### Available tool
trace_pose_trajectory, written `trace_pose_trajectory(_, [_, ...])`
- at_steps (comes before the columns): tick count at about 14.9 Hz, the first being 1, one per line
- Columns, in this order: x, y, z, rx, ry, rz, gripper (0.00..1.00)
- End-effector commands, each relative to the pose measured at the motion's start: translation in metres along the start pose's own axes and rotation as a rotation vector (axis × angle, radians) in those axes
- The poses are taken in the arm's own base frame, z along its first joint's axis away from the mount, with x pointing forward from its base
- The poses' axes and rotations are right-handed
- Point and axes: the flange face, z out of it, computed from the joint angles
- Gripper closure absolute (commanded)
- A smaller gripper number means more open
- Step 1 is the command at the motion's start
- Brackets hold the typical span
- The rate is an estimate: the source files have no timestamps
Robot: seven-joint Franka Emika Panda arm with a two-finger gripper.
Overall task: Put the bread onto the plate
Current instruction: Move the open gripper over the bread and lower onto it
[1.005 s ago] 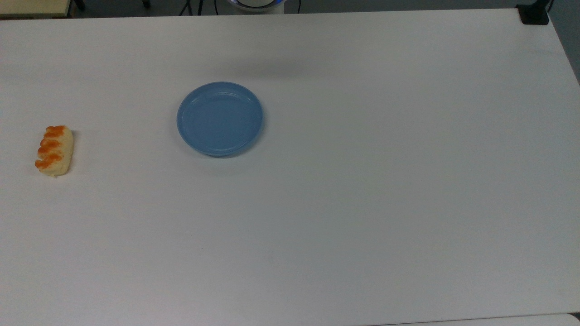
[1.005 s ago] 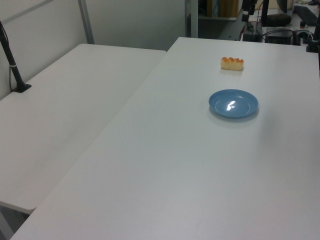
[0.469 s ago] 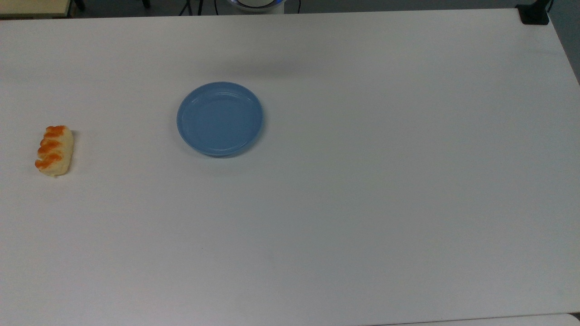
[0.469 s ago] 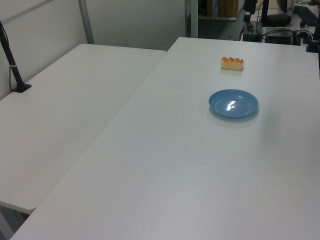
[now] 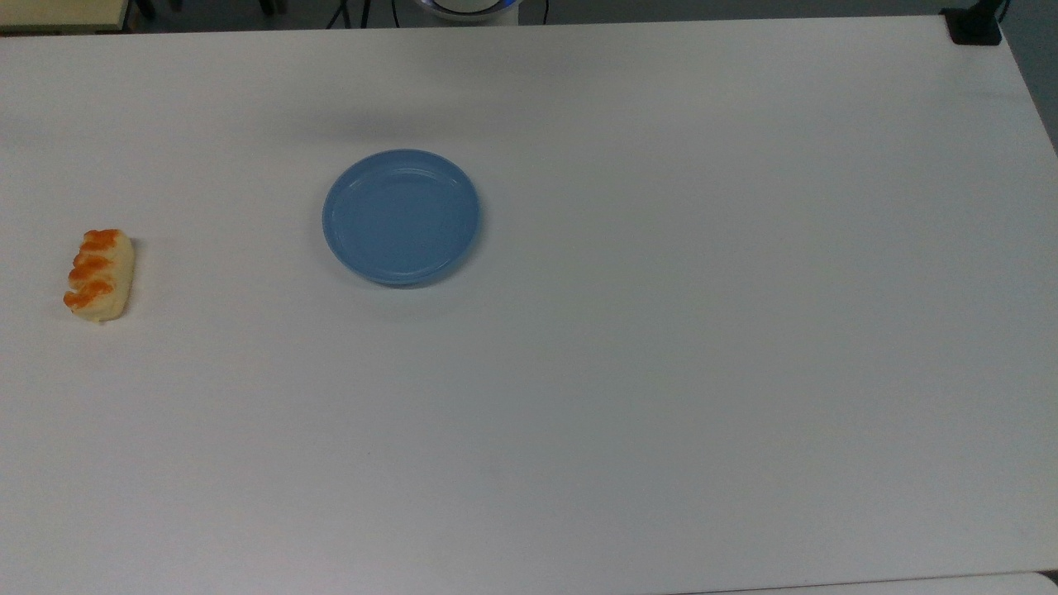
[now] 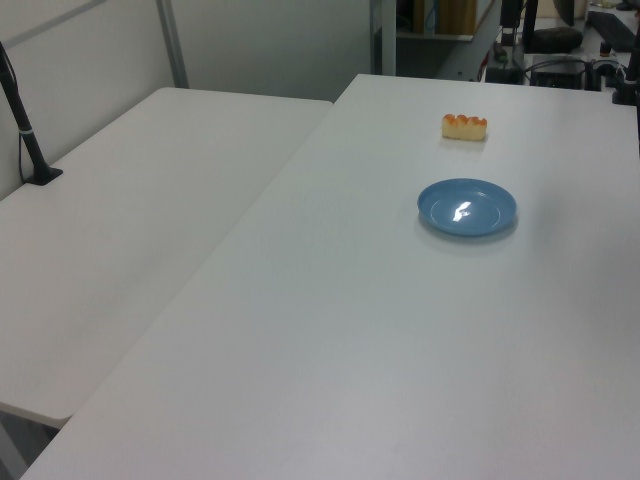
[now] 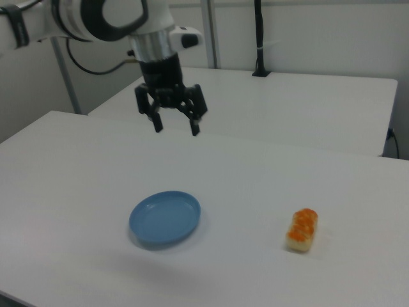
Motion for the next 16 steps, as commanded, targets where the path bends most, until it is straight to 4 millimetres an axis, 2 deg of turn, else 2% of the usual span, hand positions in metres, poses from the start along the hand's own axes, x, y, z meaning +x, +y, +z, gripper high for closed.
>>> trace_pose_trajectory(1, [0.011,0.044,0.032,-0.054,-0.026,0.040,0.00])
trace_pose_trajectory(2, [0.015,0.053,0.039,-0.071,-0.015,0.051,0.00])
trace_pose_trajectory(4, [0.015,0.097,0.076,-0.079,-0.027,0.103,0.00])
trace_pose_trajectory(8, [0.027,0.143,0.123,-0.102,0.055,0.162,0.00])
trace_pose_trajectory(10, [0.040,0.157,0.164,-0.071,0.098,0.203,0.00])
trace_pose_trajectory(11, [0.043,0.162,0.178,-0.057,0.124,0.221,0.00])
trace_pose_trajectory(16, [0.070,0.160,0.242,-0.023,0.211,0.276,0.00])
